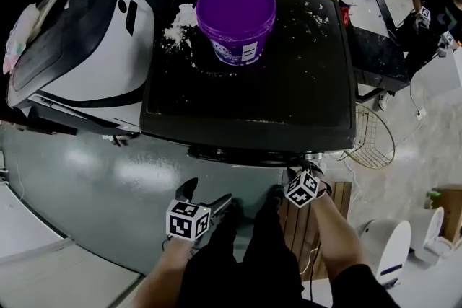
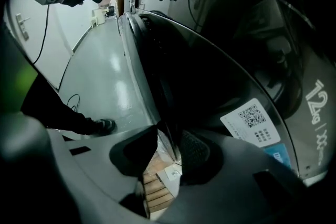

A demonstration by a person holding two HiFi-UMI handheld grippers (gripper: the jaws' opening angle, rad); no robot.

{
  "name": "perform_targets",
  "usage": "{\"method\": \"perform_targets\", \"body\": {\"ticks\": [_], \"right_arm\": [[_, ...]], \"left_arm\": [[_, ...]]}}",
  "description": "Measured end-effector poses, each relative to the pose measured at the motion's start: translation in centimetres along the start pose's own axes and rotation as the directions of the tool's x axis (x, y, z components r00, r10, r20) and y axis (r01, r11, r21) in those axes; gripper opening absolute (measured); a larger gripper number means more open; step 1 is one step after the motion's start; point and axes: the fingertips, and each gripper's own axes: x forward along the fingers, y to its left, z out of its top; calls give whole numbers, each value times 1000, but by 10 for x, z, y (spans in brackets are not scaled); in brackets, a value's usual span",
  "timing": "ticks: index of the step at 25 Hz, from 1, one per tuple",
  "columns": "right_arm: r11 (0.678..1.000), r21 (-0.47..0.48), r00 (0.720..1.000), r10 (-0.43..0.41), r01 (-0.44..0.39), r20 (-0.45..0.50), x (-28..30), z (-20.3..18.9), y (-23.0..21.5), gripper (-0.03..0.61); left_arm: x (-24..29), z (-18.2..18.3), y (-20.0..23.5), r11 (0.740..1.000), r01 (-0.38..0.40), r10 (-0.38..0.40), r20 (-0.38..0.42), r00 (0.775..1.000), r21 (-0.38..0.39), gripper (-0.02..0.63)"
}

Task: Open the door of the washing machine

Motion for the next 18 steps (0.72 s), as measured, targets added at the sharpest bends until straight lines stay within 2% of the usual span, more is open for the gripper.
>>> {"method": "perform_targets", "body": {"ticks": [5, 9, 11, 14, 18], "right_arm": [[999, 30, 1000, -21, 22, -3, -2, 2, 0, 132], [998, -68, 999, 18, -20, -33, -1, -2, 1, 124], [995, -96, 999, -11, 7, -38, 2, -1, 1, 130], [996, -81, 998, -51, 47, -44, 4, -1, 1, 143], [998, -34, 997, -61, 60, -39, 0, 0, 0, 137]], "left_arm": [[-5, 0, 4, 1000, -4, 4, 9, 1000, 6, 511], [-10, -1, 10, 1000, -2, 2, 9, 1000, 12, 509], [-12, -1, 15, 1000, -5, 5, 9, 1000, 13, 509], [-14, 2, 21, 1000, -5, 5, 12, 1000, 20, 508], [-19, 15, 30, 999, -15, 14, 27, 1000, 46, 505]]}}
